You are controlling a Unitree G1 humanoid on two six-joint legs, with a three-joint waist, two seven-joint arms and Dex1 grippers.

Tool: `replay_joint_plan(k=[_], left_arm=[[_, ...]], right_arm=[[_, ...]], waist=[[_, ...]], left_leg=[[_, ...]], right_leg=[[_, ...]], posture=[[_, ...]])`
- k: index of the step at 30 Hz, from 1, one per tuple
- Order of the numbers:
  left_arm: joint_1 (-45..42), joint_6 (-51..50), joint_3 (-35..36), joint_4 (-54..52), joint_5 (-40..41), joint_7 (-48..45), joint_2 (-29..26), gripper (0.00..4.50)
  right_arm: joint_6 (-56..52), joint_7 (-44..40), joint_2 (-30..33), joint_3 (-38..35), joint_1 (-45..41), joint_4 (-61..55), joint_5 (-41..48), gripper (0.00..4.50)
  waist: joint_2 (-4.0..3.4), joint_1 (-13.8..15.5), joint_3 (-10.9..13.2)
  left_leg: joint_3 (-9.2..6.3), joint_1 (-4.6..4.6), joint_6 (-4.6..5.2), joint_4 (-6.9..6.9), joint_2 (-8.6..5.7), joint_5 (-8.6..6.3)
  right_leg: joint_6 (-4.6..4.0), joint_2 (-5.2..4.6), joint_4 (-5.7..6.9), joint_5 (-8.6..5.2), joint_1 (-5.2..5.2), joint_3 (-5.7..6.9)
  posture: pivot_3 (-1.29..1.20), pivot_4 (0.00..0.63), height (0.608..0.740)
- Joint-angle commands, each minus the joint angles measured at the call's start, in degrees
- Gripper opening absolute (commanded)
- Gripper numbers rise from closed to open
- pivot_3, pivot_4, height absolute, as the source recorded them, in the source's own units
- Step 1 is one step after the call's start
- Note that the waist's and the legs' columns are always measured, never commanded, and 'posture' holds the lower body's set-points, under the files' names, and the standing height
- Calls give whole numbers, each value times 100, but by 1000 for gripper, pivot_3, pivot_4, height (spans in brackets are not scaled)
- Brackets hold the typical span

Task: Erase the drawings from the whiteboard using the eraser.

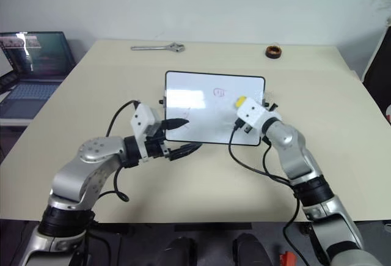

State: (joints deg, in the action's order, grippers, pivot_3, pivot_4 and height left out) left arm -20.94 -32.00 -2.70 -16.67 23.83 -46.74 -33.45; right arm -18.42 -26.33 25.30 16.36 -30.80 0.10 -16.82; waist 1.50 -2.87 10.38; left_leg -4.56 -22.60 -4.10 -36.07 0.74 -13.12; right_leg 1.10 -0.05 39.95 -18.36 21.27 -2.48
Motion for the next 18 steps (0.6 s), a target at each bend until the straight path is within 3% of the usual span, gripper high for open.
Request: replay_joint_plan(k=[1, 4, 7, 12, 18], left_arm=[[7, 199, 152, -115, 13, 5, -21, 4500], [20, 280, 169, -21, -9, -3, -21, 4500], [21, 382, 289, 118, -49, 98, -20, 4500], [-45, 523, 769, 461, -221, 659, -36, 4500], [301, 182, 1083, 160, -49, 768, -184, 4500]], right_arm=[[-192, -317, 269, 206, 279, -41, -220, 1102], [-116, -357, 360, 273, 323, -215, -344, 1101], [-235, -186, 173, -119, 239, -501, -117, 1101], [-774, -610, -108, -842, 486, -1555, 936, 1101], [-1253, -1387, 220, -1183, 1096, -2752, 1983, 1098]], waist=[[0, -3, 0], [0, 4, 0], [0, 4, 1], [-2, 18, 6], [-3, 33, 7]], left_leg=[[1, 1, 0, -1, 0, 0], [-1, 6, 0, -2, 0, 0], [-1, 7, 0, -2, -1, 1], [-7, -20, 0, 0, 5, 0], [-8, -32, 0, 10, 14, -4]], right_leg=[[0, 0, 0, 0, 0, -1], [1, 0, 1, 0, -5, 2], [1, 0, 1, 0, -6, 2], [0, -1, 1, 0, 18, 5], [9, -16, -30, -7, 17, 7]], posture=[[0, 150, 740], [0, 150, 740], [0, 150, 740], [0, 150, 740], [0, 150, 740]])
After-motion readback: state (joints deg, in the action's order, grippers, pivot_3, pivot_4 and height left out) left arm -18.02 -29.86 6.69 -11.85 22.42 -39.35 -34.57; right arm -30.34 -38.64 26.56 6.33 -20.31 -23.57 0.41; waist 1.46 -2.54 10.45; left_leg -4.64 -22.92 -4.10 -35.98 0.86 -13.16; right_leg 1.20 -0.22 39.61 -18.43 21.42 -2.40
